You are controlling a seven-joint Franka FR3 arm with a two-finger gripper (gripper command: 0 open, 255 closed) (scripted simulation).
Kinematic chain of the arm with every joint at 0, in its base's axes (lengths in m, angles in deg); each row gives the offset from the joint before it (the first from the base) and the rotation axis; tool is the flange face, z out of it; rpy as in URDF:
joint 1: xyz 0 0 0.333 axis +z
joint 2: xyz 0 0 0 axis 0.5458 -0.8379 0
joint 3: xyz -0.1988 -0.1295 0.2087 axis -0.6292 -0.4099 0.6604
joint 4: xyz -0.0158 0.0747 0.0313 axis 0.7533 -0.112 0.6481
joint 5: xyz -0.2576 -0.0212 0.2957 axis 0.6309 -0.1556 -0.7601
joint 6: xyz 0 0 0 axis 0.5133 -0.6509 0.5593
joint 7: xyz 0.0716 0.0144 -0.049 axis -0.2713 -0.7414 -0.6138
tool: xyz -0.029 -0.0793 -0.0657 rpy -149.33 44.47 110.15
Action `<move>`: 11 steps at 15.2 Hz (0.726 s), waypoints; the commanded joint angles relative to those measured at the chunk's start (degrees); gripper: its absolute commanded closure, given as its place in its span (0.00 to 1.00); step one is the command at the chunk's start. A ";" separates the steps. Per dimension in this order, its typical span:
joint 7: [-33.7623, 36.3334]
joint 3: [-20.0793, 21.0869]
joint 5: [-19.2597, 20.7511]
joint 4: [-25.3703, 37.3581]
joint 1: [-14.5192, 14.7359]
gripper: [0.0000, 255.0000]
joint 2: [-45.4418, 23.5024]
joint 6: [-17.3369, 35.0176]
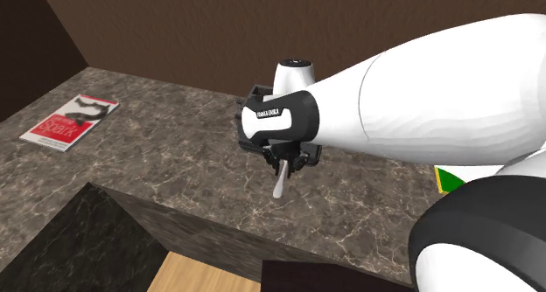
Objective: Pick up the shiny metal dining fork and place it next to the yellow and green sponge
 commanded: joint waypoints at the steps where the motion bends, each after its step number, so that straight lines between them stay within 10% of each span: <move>1: -2.85 -1.23 -0.10 -1.70 -1.45 1.00 1.32 0.21; 11: -16.74 -8.62 1.68 -4.18 -9.09 1.00 3.61 -0.48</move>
